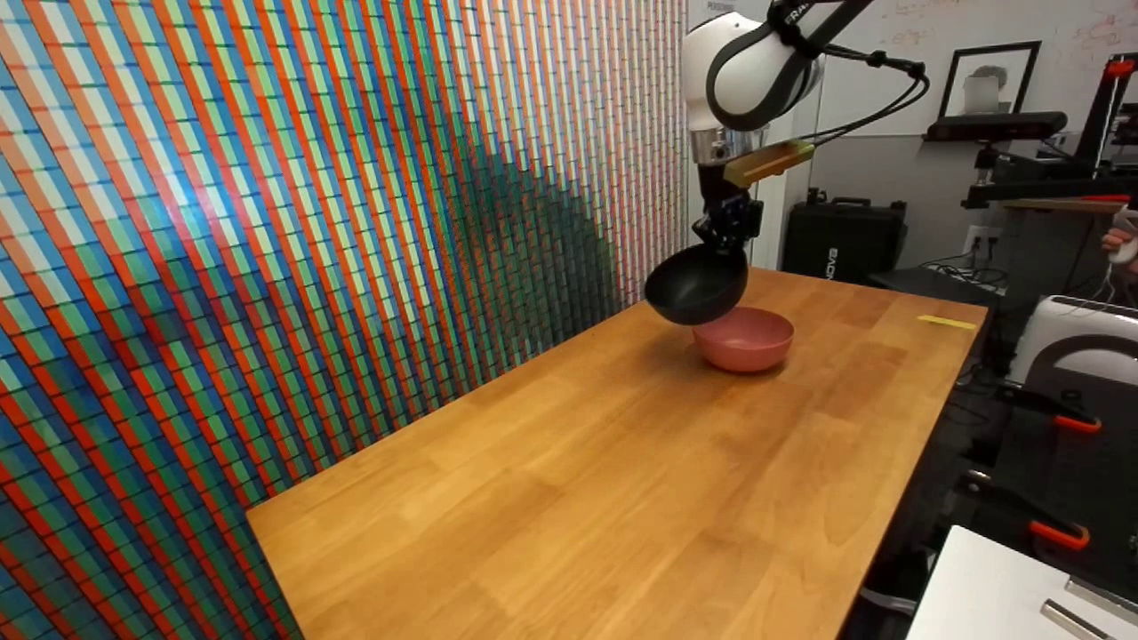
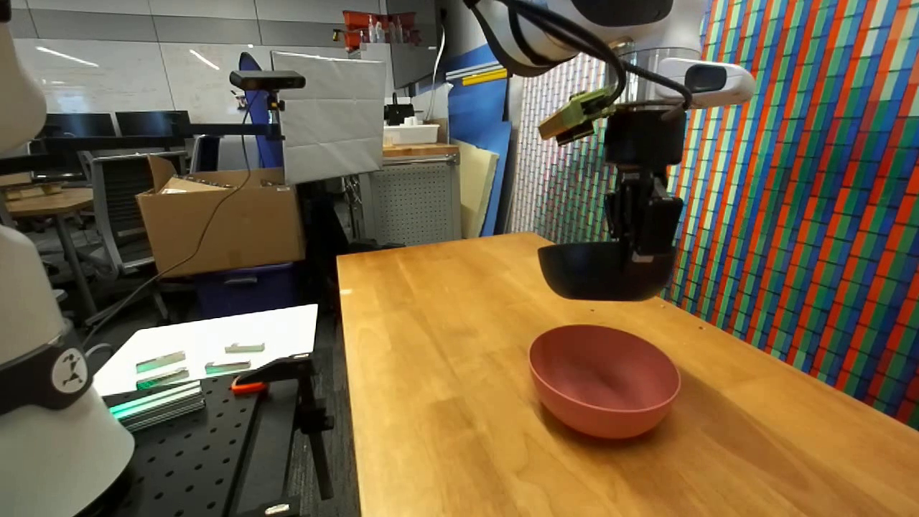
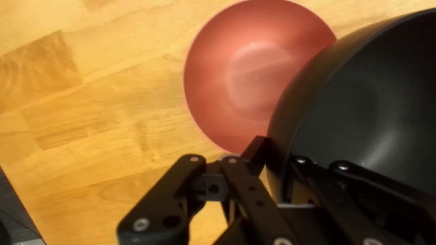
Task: Put the black bowl in the pink bowl
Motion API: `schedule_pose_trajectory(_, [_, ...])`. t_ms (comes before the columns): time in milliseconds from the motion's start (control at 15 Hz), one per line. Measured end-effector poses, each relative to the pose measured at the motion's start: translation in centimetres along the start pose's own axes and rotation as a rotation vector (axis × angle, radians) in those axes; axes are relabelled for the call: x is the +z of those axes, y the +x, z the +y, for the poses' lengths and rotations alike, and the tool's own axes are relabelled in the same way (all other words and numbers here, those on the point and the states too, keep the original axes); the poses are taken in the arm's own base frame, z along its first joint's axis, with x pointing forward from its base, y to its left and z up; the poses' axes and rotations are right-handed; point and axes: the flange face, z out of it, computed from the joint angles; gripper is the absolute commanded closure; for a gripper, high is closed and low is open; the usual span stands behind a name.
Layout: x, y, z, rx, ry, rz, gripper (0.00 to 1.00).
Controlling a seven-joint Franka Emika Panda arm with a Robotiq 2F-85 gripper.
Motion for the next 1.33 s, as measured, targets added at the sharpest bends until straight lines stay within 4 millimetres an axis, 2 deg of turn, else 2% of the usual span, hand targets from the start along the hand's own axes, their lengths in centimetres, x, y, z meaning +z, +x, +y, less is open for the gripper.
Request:
schedule_pose_trajectory(200, [1.4, -1.5, 4.4, 0.05, -0.009, -0.046, 0.92])
schedule_pose_trajectory(400, [2.5, -2.8, 6.9, 0.083, 0.011, -0.082, 0.93])
schedule_pose_trajectory(533, [3.0, -3.3, 7.3, 0.097, 0.031, -0.086, 0.93])
schedule_pose_trajectory(933, [3.5, -3.5, 6.4, 0.104, 0.075, -0.045, 0.92])
schedule_pose_trajectory(1000, [3.5, -3.4, 6.3, 0.106, 0.08, -0.04, 0.85])
schedule_pose_trajectory(1067, [3.5, -3.4, 6.3, 0.109, 0.085, -0.037, 0.65])
schedule_pose_trajectory(1133, [3.6, -3.5, 6.3, 0.112, 0.089, -0.036, 0.6])
schedule_pose_trajectory(1333, [3.8, -3.6, 6.3, 0.122, 0.101, -0.043, 0.34])
